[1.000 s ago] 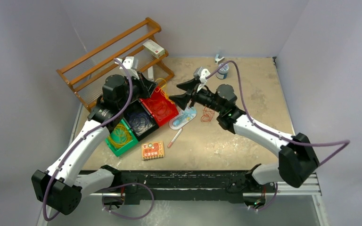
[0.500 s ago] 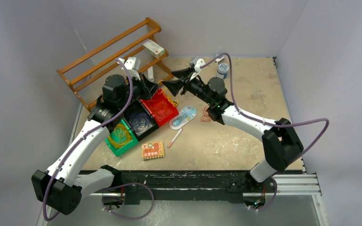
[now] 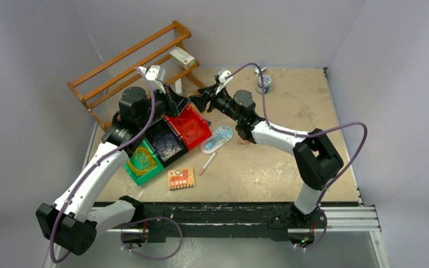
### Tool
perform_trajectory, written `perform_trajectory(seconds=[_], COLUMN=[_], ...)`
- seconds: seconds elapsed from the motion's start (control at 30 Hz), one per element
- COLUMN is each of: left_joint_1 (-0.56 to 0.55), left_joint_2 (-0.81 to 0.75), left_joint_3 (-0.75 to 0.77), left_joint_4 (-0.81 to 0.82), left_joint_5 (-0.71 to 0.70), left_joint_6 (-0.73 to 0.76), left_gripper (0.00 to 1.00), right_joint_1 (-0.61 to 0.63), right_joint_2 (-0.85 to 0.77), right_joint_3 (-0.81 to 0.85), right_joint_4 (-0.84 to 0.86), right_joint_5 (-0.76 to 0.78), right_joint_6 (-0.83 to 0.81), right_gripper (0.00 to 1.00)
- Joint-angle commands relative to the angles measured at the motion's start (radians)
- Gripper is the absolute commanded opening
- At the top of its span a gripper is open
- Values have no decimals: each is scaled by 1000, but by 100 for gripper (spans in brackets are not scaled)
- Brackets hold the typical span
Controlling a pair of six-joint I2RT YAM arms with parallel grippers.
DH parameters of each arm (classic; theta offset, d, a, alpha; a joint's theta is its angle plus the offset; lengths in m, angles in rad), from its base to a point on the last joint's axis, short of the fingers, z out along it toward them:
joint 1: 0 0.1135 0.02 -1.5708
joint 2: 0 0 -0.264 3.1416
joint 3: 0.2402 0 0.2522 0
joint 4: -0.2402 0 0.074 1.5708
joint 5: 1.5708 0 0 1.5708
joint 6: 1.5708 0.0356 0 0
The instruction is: Untangle the cables
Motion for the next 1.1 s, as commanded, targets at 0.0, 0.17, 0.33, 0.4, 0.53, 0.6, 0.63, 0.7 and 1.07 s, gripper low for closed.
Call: perform_trajectory(seconds=[0.0, 0.17, 0.33, 0.4, 0.53, 0.6, 0.63, 0.7, 1.07], left_joint_1=[4, 3, 4, 3, 3, 3, 3, 3, 3], left_joint_2=[-23, -41, -65, -70, -79, -81, -80, -83, -105], left_joint_3=[70, 114, 149, 154, 167, 170, 171, 176, 247], left_joint_4=[33, -17, -74, -87, -102, -107, -110, -116, -189], left_joint_5=[43, 31, -4, -15, -24, -23, -24, -30, -69], left_joint_6=[-13, 13, 47, 58, 66, 69, 71, 77, 122], left_gripper=[0, 0, 0, 0, 0, 0, 0, 0, 0], right_joint_1=[5, 2, -15, -17, -32, -44, -50, -58, -117], right_joint_2=[7, 28, 18, 9, -9, -19, -23, -30, -29], right_joint_3=[56, 54, 16, 3, -28, -43, -49, -59, -102], right_joint_4=[26, -81, -105, -117, -127, -123, -123, -125, -160], right_joint_5=[116, 257, 332, 359, 396, 393, 393, 399, 423], right_joint_6=[33, 52, 31, 14, 3, 7, 8, 8, 22], right_gripper=[51, 34, 31, 30, 28, 25, 23, 22, 34])
